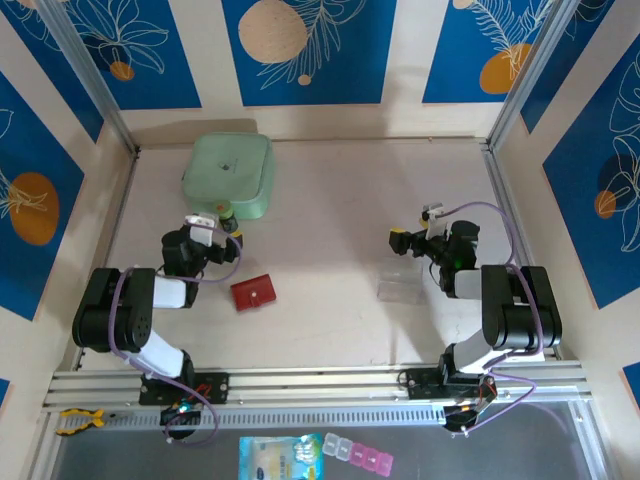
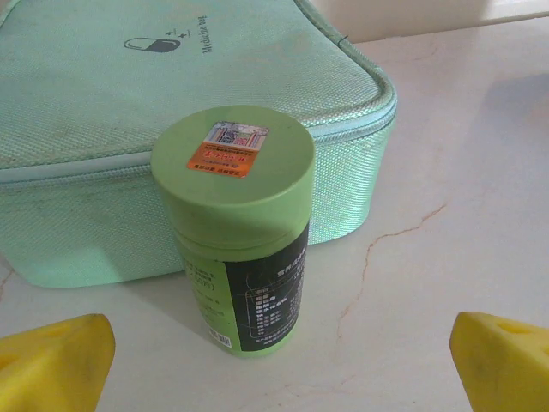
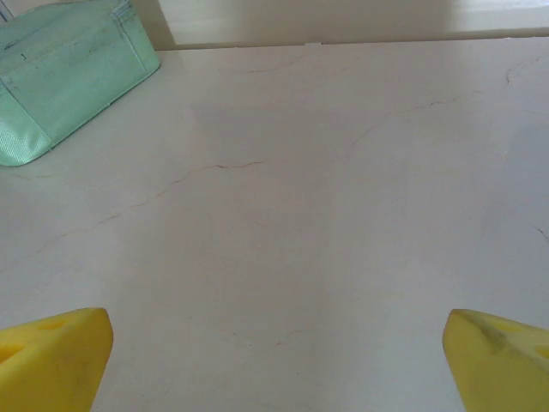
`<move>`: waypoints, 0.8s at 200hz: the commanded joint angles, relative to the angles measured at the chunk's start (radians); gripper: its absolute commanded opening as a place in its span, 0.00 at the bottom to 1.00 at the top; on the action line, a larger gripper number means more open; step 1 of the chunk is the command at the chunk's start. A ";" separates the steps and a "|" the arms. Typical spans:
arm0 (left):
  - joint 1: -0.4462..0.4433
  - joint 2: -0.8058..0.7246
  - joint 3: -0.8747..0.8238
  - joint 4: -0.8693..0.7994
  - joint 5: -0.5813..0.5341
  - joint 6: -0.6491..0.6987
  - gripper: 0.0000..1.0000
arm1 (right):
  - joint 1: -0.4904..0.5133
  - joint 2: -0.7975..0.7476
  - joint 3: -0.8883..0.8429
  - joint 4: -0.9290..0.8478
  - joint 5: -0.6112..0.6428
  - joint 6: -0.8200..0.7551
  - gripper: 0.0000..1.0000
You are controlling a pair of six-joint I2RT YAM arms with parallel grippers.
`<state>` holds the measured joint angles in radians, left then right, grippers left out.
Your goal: Take the credit cards out of the card holder
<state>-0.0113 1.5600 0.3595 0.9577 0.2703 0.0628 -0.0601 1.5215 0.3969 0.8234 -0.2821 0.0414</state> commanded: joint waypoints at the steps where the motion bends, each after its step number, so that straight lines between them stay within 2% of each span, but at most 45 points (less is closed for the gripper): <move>1: 0.007 0.005 -0.010 0.031 0.033 0.023 1.00 | -0.004 -0.007 -0.009 0.032 -0.023 -0.017 0.99; 96: 0.007 0.005 -0.011 0.032 0.032 0.023 1.00 | -0.004 -0.007 -0.010 0.032 -0.023 -0.018 0.99; 128: 0.007 0.008 0.002 0.012 -0.061 -0.010 1.00 | -0.004 -0.007 -0.009 0.032 -0.023 -0.017 0.99; 160: 0.007 0.007 0.002 0.012 -0.065 -0.011 1.00 | -0.004 -0.006 -0.010 0.032 -0.023 -0.017 0.99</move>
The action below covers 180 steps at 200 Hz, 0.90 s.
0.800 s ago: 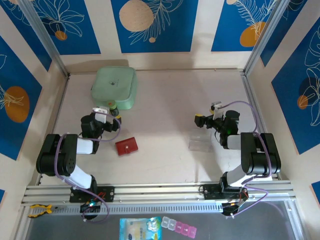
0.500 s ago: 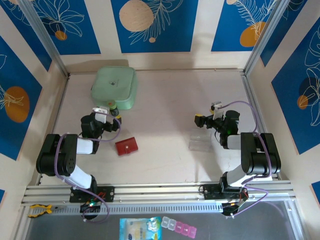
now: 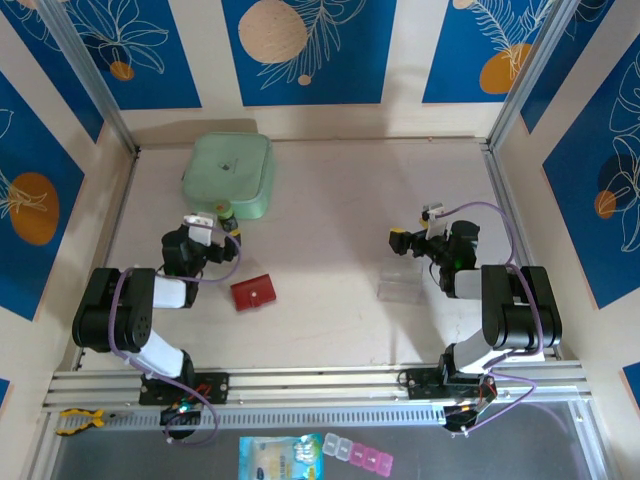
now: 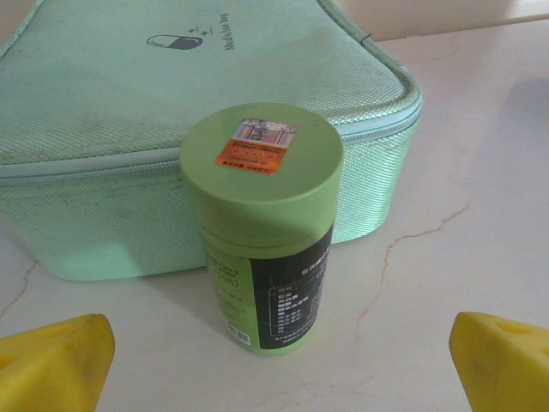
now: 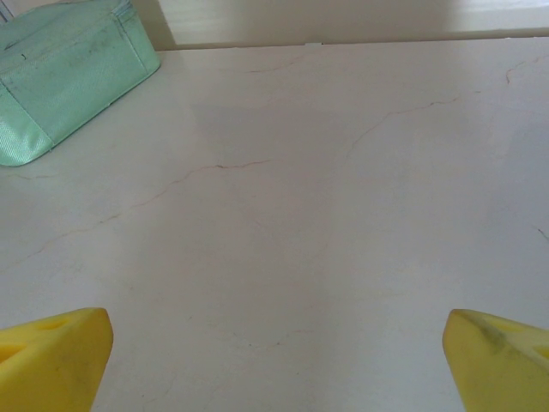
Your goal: Take the credit cards out of the card holder
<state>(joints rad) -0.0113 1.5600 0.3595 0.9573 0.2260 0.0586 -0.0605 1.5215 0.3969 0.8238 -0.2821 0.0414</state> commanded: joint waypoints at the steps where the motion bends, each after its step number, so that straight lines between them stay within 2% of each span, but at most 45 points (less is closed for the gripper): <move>1: 0.007 0.007 0.002 0.011 -0.020 -0.006 1.00 | -0.004 -0.006 -0.009 0.032 -0.023 -0.017 0.99; 55: 0.005 0.006 0.003 0.008 -0.026 -0.005 1.00 | -0.004 -0.008 -0.013 0.036 -0.022 -0.017 0.99; 70: 0.005 -0.001 0.001 0.010 -0.062 -0.017 1.00 | 0.012 -0.022 -0.007 0.015 0.068 -0.003 0.99; 89: 0.001 -0.056 -0.006 -0.023 -0.099 -0.026 1.00 | 0.037 -0.083 0.044 -0.134 0.124 -0.006 0.99; 137: -0.016 -0.217 0.108 -0.386 -0.200 -0.064 1.00 | 0.064 -0.211 0.154 -0.473 0.250 0.057 1.00; 180: -0.018 -0.346 0.230 -0.724 -0.191 -0.204 1.00 | 0.066 -0.293 0.264 -0.876 0.296 0.178 0.94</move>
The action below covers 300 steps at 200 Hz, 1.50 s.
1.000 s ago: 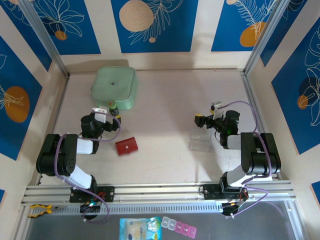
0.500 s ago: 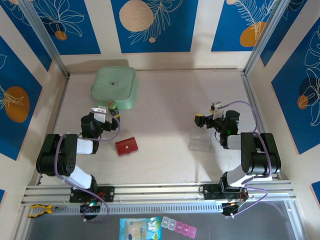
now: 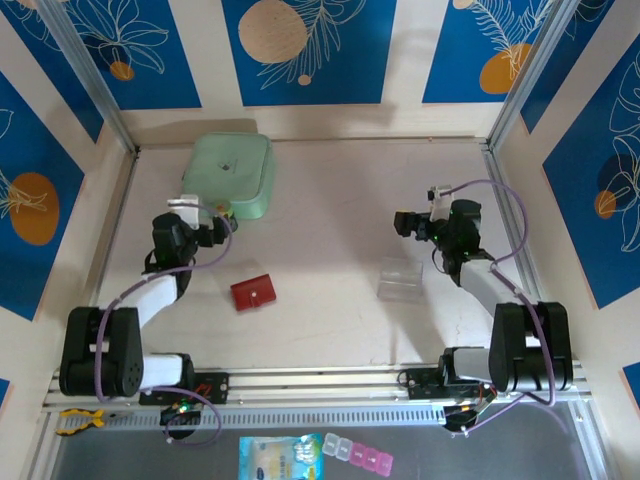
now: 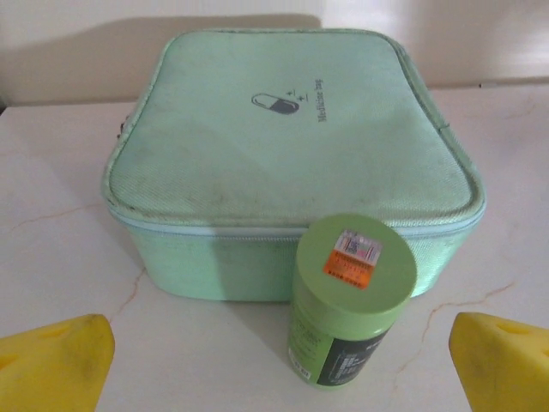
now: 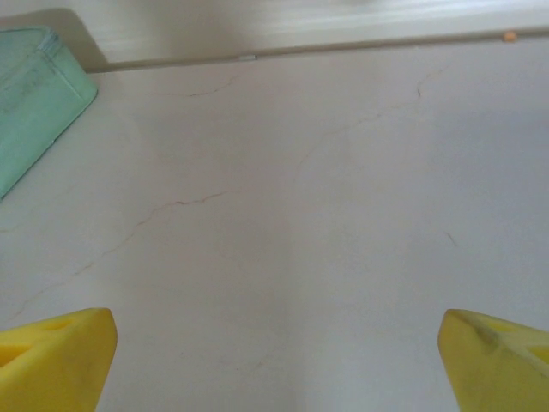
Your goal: Take the credit cards out of the card holder
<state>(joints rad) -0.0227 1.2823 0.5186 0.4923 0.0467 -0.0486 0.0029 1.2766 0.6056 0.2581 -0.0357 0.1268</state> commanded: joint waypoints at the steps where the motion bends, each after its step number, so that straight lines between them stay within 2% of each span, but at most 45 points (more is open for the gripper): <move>1: -0.006 -0.070 0.075 -0.268 -0.012 -0.100 1.00 | 0.003 -0.051 0.058 -0.321 0.049 0.096 0.93; 17: -0.006 -0.114 0.127 -0.405 0.021 -0.137 1.00 | 0.001 -0.067 0.095 -0.473 0.063 0.147 0.91; 38: -0.006 -0.156 0.205 -0.563 0.085 -0.146 1.00 | 0.000 -0.091 0.115 -0.621 0.081 0.211 0.79; 60: -0.006 -0.180 0.296 -0.729 0.083 -0.140 1.00 | 0.000 -0.119 0.114 -0.727 0.102 0.261 0.64; 96: -0.006 -0.174 0.413 -0.908 0.108 -0.090 1.00 | 0.001 -0.124 0.121 -0.846 0.120 0.290 0.47; 124: -0.006 -0.181 0.368 -0.869 0.127 -0.046 1.00 | 0.015 -0.122 0.125 -0.875 0.146 0.321 0.37; 194: -0.006 -0.229 0.328 -0.820 0.104 -0.029 1.00 | 0.030 -0.073 0.142 -0.896 0.143 0.323 0.23; 300: -0.006 -0.244 0.326 -0.827 0.107 -0.029 1.00 | 0.051 0.035 0.191 -0.898 0.123 0.294 0.12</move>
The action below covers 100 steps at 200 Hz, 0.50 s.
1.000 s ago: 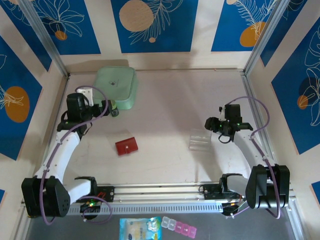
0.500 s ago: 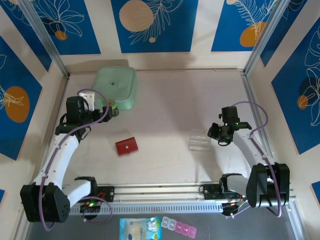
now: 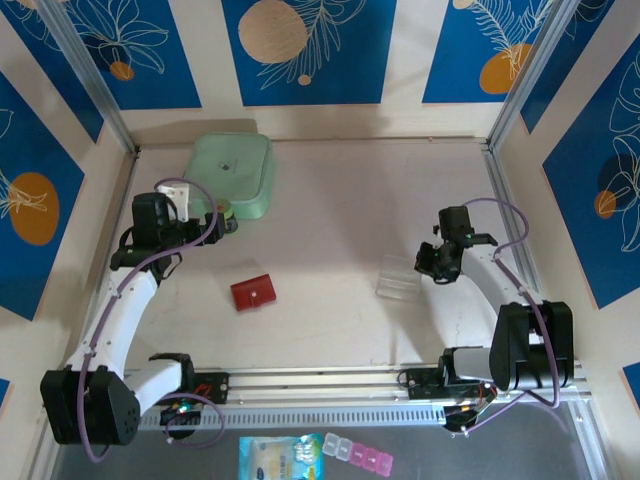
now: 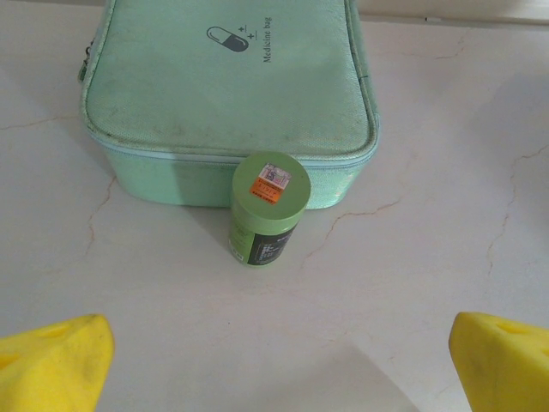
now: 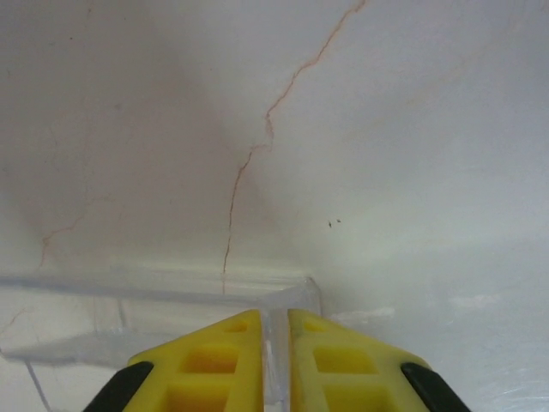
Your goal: Take the credit cards out of the card holder
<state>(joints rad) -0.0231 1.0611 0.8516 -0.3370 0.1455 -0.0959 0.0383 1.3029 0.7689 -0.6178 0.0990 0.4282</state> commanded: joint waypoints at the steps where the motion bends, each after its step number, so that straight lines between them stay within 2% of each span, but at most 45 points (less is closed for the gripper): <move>1: -0.006 -0.022 -0.007 0.001 0.008 0.019 1.00 | 0.016 0.008 0.028 -0.022 -0.012 -0.007 0.12; 56: -0.006 -0.029 -0.010 0.001 0.008 0.014 1.00 | 0.068 0.023 0.072 -0.031 0.014 0.001 0.06; 100: -0.006 -0.030 -0.008 -0.001 0.014 0.010 1.00 | 0.159 0.148 0.221 -0.056 0.061 -0.007 0.04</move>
<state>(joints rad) -0.0231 1.0546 0.8513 -0.3374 0.1455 -0.0959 0.1490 1.3918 0.8951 -0.6552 0.1368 0.4232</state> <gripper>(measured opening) 0.998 0.057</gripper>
